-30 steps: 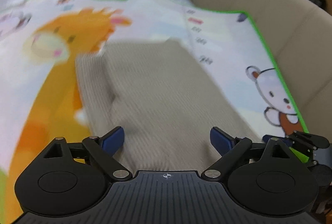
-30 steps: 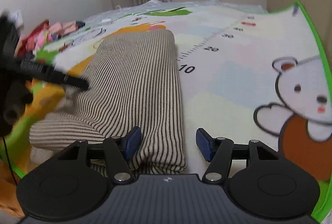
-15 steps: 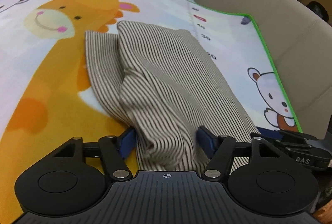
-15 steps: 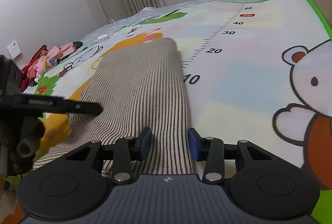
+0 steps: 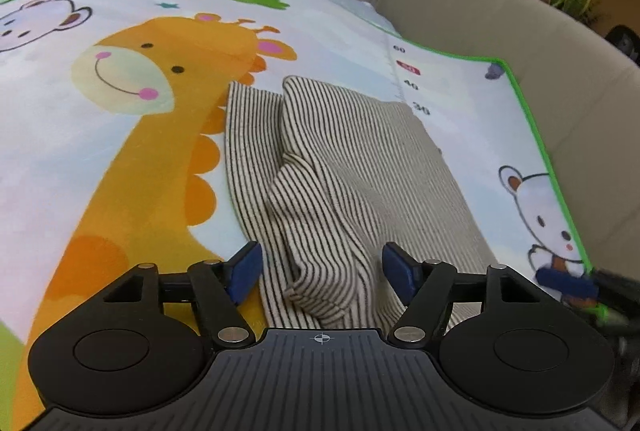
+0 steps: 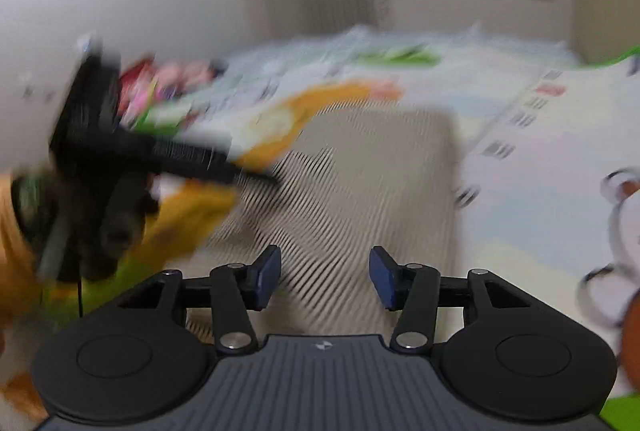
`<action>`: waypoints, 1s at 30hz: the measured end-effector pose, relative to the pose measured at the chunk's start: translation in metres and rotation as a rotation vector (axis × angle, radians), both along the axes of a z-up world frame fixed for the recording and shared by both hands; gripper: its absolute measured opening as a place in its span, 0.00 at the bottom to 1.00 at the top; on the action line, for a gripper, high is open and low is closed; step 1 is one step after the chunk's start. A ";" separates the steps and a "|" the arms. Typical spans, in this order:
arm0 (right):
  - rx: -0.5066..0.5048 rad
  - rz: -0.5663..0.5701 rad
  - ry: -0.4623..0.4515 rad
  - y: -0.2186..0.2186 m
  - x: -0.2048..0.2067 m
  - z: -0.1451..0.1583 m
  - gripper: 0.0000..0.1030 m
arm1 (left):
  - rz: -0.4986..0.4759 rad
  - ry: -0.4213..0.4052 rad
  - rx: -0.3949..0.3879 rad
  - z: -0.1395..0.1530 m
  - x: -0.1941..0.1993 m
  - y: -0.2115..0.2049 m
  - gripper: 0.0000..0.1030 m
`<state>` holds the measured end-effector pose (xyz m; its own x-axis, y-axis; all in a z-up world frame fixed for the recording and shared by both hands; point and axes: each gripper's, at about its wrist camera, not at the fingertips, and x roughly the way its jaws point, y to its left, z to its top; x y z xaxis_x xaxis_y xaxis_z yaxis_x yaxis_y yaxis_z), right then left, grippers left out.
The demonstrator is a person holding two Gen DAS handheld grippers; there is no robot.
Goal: Fold clothes
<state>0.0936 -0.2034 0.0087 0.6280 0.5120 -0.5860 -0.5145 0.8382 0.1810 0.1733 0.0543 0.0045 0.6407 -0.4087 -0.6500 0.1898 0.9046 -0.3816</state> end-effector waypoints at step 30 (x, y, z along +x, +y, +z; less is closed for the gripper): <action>-0.137 0.064 -0.017 -0.003 -0.014 -0.010 0.67 | -0.092 -0.091 0.112 0.008 -0.064 0.000 0.88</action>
